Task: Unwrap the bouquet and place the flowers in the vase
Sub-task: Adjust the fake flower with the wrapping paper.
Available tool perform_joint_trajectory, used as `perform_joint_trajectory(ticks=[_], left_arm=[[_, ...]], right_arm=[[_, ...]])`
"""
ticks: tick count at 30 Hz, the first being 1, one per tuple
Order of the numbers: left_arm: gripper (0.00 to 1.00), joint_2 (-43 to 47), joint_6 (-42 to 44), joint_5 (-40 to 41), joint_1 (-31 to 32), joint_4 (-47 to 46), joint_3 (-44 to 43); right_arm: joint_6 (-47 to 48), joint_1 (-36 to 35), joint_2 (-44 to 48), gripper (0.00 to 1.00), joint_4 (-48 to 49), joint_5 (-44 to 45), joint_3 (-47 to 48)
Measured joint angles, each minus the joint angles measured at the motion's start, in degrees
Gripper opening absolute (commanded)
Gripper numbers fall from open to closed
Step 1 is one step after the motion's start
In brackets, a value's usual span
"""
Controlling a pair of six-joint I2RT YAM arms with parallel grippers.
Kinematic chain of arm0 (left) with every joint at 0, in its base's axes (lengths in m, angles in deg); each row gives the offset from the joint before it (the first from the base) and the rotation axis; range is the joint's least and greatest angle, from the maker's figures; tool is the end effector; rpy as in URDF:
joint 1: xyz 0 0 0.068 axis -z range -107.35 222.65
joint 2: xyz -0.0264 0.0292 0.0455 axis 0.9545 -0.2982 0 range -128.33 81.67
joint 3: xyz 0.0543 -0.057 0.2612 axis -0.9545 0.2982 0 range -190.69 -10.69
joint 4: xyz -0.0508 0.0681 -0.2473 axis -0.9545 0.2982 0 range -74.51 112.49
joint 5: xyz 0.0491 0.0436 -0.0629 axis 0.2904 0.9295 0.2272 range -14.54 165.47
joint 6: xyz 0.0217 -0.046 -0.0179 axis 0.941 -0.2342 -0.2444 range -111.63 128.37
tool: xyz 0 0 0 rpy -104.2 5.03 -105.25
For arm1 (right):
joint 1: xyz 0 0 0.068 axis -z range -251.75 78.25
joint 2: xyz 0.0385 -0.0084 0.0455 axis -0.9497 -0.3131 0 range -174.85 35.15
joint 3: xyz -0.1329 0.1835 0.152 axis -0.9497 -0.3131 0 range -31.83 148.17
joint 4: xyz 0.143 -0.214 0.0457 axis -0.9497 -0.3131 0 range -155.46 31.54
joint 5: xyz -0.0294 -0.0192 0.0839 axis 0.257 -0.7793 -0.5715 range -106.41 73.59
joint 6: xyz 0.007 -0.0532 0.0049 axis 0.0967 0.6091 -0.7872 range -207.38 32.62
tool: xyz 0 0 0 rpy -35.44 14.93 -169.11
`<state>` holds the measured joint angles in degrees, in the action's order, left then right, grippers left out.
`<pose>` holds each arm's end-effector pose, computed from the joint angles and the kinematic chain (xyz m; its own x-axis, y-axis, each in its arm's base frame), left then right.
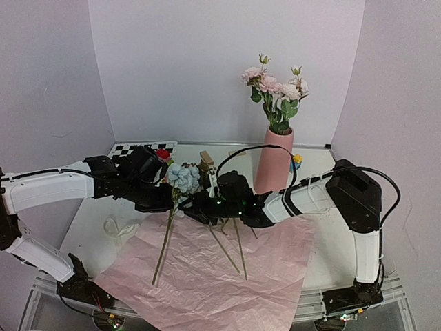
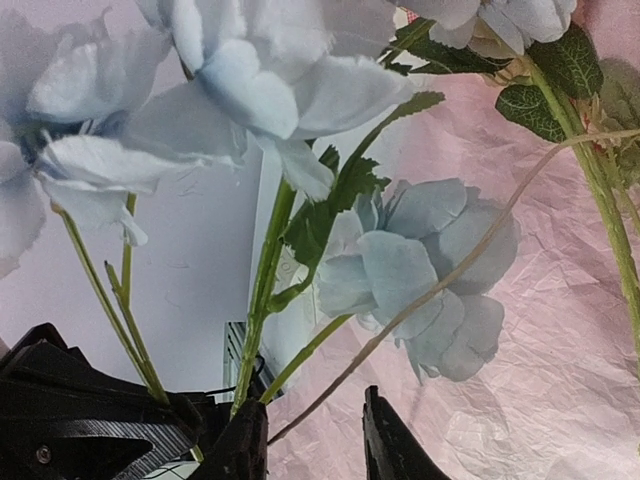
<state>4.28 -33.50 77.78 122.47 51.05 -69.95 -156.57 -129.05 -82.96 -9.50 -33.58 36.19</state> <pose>0.1810 -0.2121 0.2636 -0.8863 0.0161 -0.4627 0.2101 0.9045 -0.3710 0.2372 0.3891 0.1949 -0.9043 0.2447 -0.3498 -0.3324 0.1105 0.9366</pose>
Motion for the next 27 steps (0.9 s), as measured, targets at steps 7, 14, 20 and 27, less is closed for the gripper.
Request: perform_joint_trajectory(ticks=[7, 14, 20, 27], left_arm=[[0.01, 0.1, 0.0, -0.3, 0.0, 0.1, 0.0], [0.01, 0.5, 0.0, -0.7, 0.0, 0.1, 0.0], [0.01, 1.2, 0.0, -0.8, 0.0, 0.1, 0.1], [0.01, 1.8, -0.1, -0.8, 0.0, 0.1, 0.4]], right_arm=[[-0.6, 0.0, 0.0, 0.29, 0.4, 0.2, 0.2], [-1.4, 0.0, 0.0, 0.31, 0.4, 0.2, 0.6], [-2.3, 0.0, 0.0, 0.3, 0.4, 0.0, 1.7], [-3.3, 0.0, 0.0, 0.07, 0.8, -0.1, 2.4]])
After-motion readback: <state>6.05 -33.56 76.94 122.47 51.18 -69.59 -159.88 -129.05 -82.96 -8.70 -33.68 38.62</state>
